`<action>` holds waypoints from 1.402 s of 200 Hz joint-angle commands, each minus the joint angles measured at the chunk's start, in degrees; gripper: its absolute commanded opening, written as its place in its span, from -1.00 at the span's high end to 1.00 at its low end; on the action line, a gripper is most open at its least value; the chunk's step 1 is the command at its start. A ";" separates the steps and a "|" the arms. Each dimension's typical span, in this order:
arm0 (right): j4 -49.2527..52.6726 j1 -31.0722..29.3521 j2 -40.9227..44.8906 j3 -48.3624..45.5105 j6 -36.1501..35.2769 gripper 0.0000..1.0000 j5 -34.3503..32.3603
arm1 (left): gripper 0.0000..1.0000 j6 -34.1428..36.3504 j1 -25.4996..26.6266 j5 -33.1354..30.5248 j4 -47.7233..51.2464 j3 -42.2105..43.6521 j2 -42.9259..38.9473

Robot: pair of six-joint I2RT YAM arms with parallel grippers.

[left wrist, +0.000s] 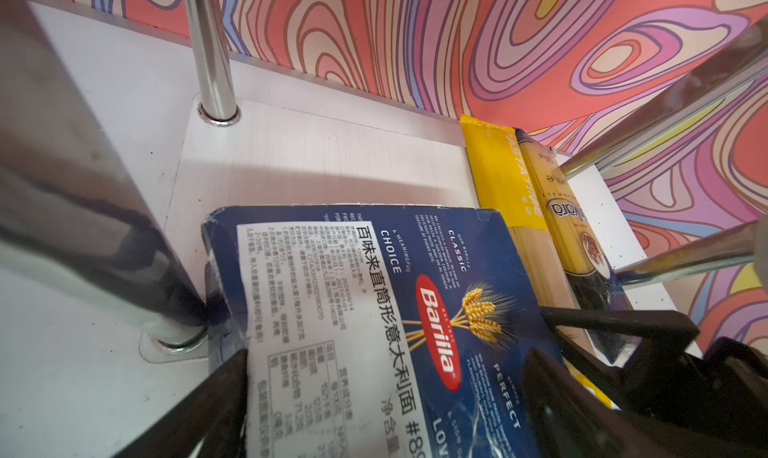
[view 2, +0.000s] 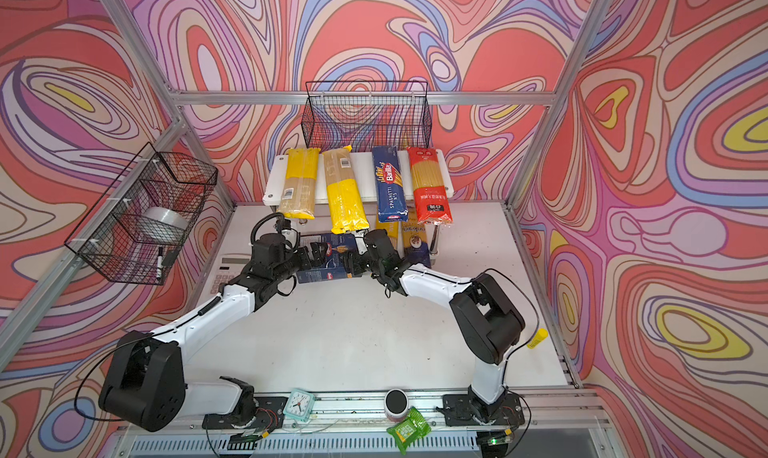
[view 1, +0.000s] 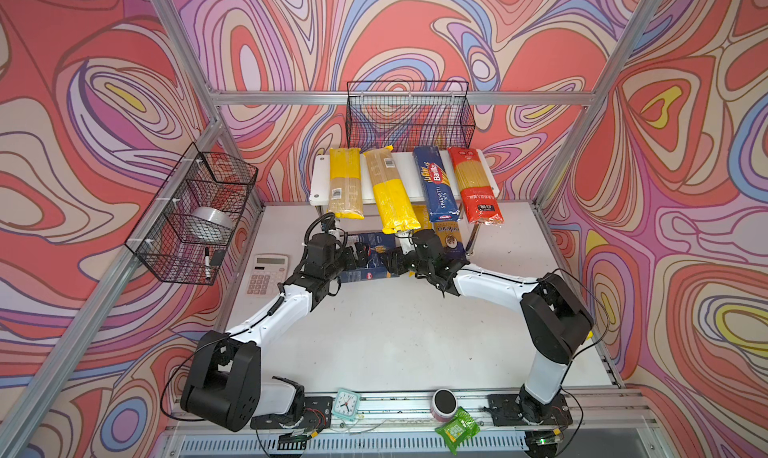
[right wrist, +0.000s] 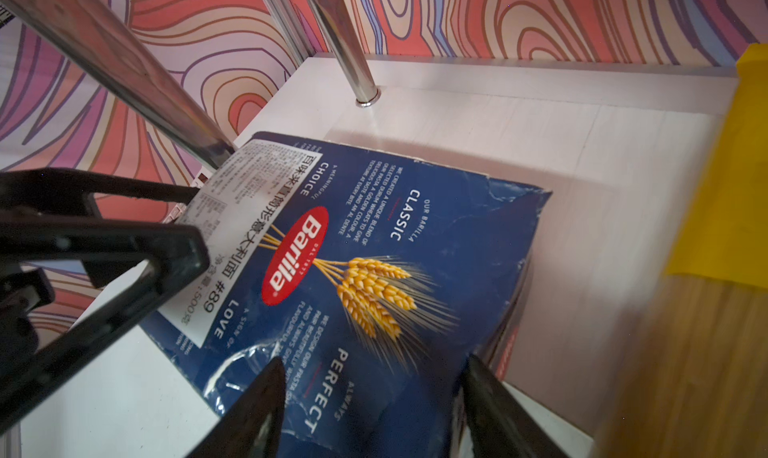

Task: Place and organize the pasta boxes and bags onto the shelf
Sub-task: 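Push the box with both grippers onto the lower shelf tier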

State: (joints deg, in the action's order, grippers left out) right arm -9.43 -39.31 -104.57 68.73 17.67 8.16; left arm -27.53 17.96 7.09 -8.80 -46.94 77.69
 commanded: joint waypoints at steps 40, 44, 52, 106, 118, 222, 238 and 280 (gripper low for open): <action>-9.46 -2.79 -2.45 5.18 1.19 -0.37 12.87 | -1.00 -2.72 1.75 10.95 -9.52 2.61 -4.76; -9.46 -2.79 -2.51 5.23 1.39 -0.37 12.97 | -1.00 -2.82 1.73 10.88 -9.34 2.77 -4.98; -9.38 -2.79 -2.69 5.37 1.86 -0.36 13.46 | -1.00 -2.99 1.67 10.68 -9.09 3.13 -5.44; -11.54 -2.79 -3.17 5.43 3.11 -0.36 15.17 | -1.00 -3.55 1.29 11.13 -11.36 2.52 -3.80; -11.74 -2.79 -3.06 5.53 3.15 -0.36 15.13 | -1.00 -4.25 1.12 10.94 -12.89 2.70 -3.62; -12.39 -2.79 -5.69 8.94 2.64 -0.36 16.09 | -1.00 -4.65 -1.55 13.19 -15.46 -2.33 1.76; -12.54 -2.74 -5.96 9.31 2.38 -0.37 15.85 | -1.00 -4.14 -1.58 13.41 -15.67 -3.71 2.99; -11.40 -2.68 -6.10 9.51 1.85 -0.38 13.01 | -1.00 -2.93 -1.61 14.97 -13.49 -8.33 6.73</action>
State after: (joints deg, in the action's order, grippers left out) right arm -13.58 -37.43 -110.59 75.07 20.05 9.26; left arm -29.04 14.57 10.28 -15.14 -49.54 83.11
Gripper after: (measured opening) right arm 0.688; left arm 0.994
